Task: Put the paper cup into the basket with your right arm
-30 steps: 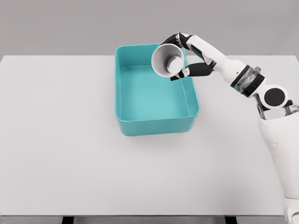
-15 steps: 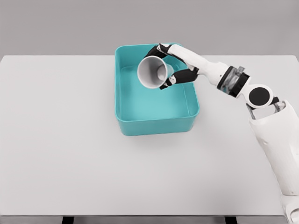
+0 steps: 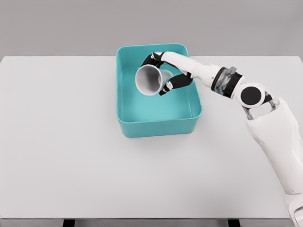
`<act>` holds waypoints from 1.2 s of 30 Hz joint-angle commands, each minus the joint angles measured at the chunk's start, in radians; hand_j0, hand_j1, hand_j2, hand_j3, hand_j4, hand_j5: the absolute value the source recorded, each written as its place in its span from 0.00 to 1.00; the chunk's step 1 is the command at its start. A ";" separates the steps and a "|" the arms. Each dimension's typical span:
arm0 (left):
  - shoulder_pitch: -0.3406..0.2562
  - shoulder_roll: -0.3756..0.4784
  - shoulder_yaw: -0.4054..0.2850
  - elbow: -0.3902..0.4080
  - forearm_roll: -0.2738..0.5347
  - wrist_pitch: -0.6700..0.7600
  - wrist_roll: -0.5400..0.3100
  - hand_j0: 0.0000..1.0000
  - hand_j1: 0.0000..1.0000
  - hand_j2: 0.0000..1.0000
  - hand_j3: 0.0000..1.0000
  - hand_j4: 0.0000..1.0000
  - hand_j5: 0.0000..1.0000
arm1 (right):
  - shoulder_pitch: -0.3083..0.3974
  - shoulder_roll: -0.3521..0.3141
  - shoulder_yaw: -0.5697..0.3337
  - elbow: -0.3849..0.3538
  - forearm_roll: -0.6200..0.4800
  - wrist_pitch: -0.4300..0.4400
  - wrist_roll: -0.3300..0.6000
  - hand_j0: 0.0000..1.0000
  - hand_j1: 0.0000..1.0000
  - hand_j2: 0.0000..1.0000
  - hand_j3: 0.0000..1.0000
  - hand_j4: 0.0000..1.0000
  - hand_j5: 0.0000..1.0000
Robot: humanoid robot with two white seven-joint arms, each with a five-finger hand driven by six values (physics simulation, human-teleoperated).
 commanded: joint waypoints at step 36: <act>0.000 0.000 0.000 0.001 0.000 0.000 0.000 1.00 1.00 1.00 1.00 1.00 1.00 | -0.028 -0.031 0.005 -0.002 0.064 0.050 -0.001 0.85 0.85 0.85 0.85 0.85 0.85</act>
